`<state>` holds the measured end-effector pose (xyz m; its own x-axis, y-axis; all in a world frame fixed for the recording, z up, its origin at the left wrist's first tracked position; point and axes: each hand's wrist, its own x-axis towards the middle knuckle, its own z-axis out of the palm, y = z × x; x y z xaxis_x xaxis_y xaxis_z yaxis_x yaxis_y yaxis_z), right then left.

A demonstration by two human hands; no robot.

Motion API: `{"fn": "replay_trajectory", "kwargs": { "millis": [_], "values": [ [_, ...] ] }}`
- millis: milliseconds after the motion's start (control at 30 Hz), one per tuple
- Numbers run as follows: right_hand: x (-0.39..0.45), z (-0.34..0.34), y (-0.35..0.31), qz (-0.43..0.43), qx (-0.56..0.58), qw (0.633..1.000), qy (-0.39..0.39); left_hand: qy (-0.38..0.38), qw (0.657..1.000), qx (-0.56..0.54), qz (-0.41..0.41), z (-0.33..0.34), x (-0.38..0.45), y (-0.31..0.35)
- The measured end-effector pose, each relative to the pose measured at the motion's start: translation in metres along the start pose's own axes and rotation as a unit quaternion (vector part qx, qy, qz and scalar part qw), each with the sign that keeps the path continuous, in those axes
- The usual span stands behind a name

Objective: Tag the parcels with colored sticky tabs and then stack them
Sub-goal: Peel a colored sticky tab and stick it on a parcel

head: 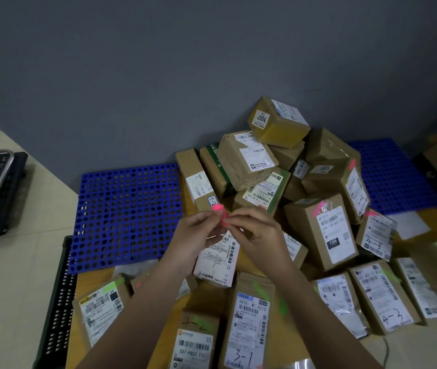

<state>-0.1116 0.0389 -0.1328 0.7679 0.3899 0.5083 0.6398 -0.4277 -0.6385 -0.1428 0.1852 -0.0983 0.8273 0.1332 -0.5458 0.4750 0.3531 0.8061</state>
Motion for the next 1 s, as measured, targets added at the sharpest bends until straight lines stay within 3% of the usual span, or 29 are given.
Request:
{"fn": "replay_trajectory", "kwargs": {
  "millis": [267,433,600,833,1000],
  "values": [
    [0.005,-0.007,-0.002,-0.048,-0.101,0.992,-0.056,0.012,0.999,0.045,0.026,-0.003,0.003,0.0],
    [0.018,-0.014,-0.001,0.042,-0.014,0.993,-0.106,-0.006,0.995,0.086,0.044,-0.006,0.004,0.002],
    [0.029,-0.016,0.005,0.147,0.07,0.968,-0.191,-0.03,0.986,0.152,0.063,-0.008,0.007,0.003],
    [0.035,-0.016,0.008,0.085,0.045,0.971,-0.219,-0.021,0.986,0.154,0.066,-0.01,0.015,0.001],
    [0.038,-0.017,0.012,0.142,0.081,0.96,-0.226,-0.054,0.986,0.155,0.04,-0.011,0.014,-0.001]
  ]
}}
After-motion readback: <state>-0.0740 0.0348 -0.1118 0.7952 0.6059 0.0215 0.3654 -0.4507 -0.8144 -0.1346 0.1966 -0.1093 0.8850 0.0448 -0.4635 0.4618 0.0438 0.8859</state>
